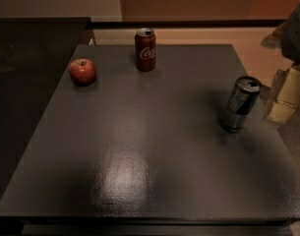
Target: Knock redbull can over
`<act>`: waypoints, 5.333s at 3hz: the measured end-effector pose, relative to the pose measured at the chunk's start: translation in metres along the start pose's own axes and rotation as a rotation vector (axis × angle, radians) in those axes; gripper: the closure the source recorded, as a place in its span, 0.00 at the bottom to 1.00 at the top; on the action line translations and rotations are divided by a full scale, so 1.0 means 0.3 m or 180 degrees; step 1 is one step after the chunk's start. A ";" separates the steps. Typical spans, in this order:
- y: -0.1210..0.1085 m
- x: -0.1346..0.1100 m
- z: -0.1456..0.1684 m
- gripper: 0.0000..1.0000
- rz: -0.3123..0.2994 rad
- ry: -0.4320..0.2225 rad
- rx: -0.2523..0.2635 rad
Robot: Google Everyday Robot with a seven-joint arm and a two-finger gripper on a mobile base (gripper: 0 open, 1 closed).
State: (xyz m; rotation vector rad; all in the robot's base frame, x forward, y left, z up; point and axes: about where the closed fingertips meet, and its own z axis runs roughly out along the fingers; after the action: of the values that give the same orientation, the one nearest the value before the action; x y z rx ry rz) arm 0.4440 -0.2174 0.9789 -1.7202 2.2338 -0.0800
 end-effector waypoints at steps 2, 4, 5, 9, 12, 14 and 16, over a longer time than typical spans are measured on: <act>-0.072 0.022 0.090 0.00 0.0222 -0.0359 -0.0018; -0.102 0.054 0.206 0.00 0.0529 -0.0895 0.0042; -0.113 0.057 0.256 0.00 0.0661 -0.1151 0.0049; -0.078 0.002 0.277 0.65 0.0902 -0.1998 -0.0340; -0.012 -0.165 0.245 1.00 0.0172 -0.0975 -0.0411; 0.021 -0.234 0.276 1.00 -0.0374 -0.0265 -0.0378; 0.040 -0.252 0.378 0.59 -0.0719 0.0285 -0.0463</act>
Offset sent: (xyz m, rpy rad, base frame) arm 0.0409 -0.0146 -0.0389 0.2409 -0.0298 -0.0690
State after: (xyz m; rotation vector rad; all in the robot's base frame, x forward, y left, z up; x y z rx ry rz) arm 0.4819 -0.1255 0.8848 -2.0812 2.1441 -0.0478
